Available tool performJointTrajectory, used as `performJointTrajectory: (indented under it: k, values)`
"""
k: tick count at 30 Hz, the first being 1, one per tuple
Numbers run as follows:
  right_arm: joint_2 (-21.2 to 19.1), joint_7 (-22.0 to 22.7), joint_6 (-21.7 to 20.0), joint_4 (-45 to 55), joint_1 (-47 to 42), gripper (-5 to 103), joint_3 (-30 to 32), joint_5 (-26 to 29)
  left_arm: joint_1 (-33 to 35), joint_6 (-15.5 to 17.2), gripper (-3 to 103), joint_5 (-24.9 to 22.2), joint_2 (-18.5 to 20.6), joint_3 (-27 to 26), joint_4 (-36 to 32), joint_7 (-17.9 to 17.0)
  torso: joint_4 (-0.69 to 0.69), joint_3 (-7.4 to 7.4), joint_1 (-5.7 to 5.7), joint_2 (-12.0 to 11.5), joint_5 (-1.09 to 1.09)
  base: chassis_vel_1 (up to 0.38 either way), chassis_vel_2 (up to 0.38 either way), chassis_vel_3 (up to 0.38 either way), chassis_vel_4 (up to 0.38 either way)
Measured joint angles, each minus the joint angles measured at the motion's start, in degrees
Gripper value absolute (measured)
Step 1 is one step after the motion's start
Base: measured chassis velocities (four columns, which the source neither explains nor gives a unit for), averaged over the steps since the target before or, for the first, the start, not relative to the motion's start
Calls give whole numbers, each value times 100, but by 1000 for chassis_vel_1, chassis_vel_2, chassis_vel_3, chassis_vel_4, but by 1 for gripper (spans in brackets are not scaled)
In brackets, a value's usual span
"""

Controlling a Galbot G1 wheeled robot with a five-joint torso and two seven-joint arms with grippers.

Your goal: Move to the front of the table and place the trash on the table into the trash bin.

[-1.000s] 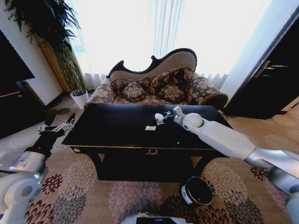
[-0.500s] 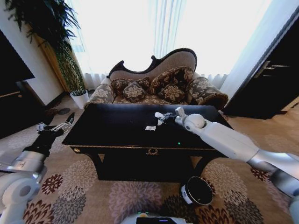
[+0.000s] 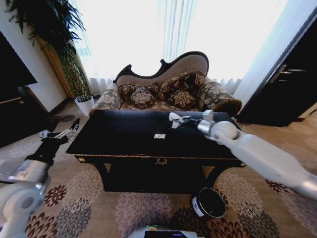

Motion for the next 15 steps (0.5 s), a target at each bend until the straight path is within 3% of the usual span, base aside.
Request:
performJointTrajectory:
  k: [2,3,6,13,15]
  values:
    - [-166,2,0,245,-945,1,942,-14,-53,0,100,0,-15,54,-17,0,-1,-1,-1,0,-2,0,0,0,0]
    - [-166,2,0,245,-945,1,942,-14,-53,0,100,0,-15,54,-17,0,-1,-1,-1,0,-2,0,0,0,0]
    - [-190,140,-12,578,-2108,1,1872,-26,-122,-3,100,-24,-45,79,3,-3,-5,-1,-2,0,0,0,0,0,0]
    - [-55,478,-54,842,-2577,1,2150,16,-88,-38,100,-50,-241,-81,-54,-35,4,0,-1,0,-4,0,0,0,0]
    - [8,535,-53,992,-2867,1,2599,30,-162,-38,100,-47,-283,24,-68,-83,4,1,0,-1,-1,0,0,0,0]
